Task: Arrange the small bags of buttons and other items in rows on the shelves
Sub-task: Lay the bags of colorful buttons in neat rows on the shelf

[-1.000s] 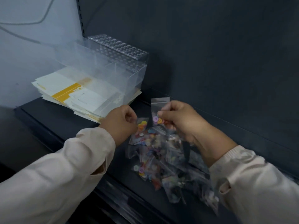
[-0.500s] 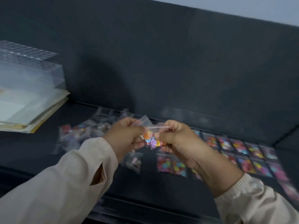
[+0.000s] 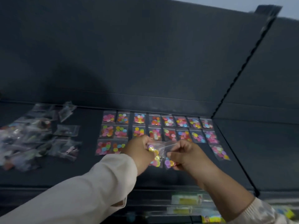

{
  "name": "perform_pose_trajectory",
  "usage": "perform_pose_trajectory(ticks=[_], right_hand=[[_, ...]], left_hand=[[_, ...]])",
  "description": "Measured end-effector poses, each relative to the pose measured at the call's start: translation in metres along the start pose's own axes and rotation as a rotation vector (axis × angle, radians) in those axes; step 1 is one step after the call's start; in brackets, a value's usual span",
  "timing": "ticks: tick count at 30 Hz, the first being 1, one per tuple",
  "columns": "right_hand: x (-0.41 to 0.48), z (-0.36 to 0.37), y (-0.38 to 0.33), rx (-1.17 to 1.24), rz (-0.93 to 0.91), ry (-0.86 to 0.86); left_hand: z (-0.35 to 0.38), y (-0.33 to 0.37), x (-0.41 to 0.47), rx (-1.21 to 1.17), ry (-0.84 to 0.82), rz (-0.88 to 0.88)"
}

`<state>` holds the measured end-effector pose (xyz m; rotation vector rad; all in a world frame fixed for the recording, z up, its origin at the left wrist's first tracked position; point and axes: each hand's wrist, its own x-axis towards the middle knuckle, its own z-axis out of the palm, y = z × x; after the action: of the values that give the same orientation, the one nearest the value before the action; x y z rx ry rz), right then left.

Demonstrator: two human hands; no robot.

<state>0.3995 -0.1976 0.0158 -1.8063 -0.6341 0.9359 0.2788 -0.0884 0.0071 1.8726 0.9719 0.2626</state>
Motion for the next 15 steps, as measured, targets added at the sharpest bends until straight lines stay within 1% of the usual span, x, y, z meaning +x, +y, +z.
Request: perform_pose_trajectory(ticks=[2, 5, 7, 9, 10, 12, 14, 15], right_hand=[[0.002, -0.013, 0.012, -0.05, 0.01, 0.081], [0.006, -0.027, 0.029, -0.148, -0.036, 0.162], [0.005, -0.034, 0.038, -0.305, -0.074, 0.182], [0.004, -0.043, 0.049, -0.56, -0.159, 0.208], [0.003, -0.048, 0.054, -0.673, -0.232, 0.216], [-0.002, -0.053, 0.06, -0.816, -0.417, 0.188], [-0.006, -0.057, 0.067, -0.931, -0.548, 0.11], [-0.007, -0.058, 0.069, -0.971, -0.576, 0.076]], left_hand=[[0.018, 0.002, 0.001, 0.073, -0.002, 0.003], [0.036, 0.006, -0.002, 0.205, 0.031, 0.04], [0.039, 0.006, -0.008, 0.346, 0.101, 0.153], [0.04, 0.002, -0.015, 0.46, 0.157, 0.312], [0.04, 0.001, -0.019, 0.502, 0.153, 0.386], [0.042, -0.004, -0.026, 0.597, 0.089, 0.48], [0.046, -0.007, -0.031, 0.683, -0.008, 0.503], [0.049, -0.009, -0.033, 0.719, -0.052, 0.492]])
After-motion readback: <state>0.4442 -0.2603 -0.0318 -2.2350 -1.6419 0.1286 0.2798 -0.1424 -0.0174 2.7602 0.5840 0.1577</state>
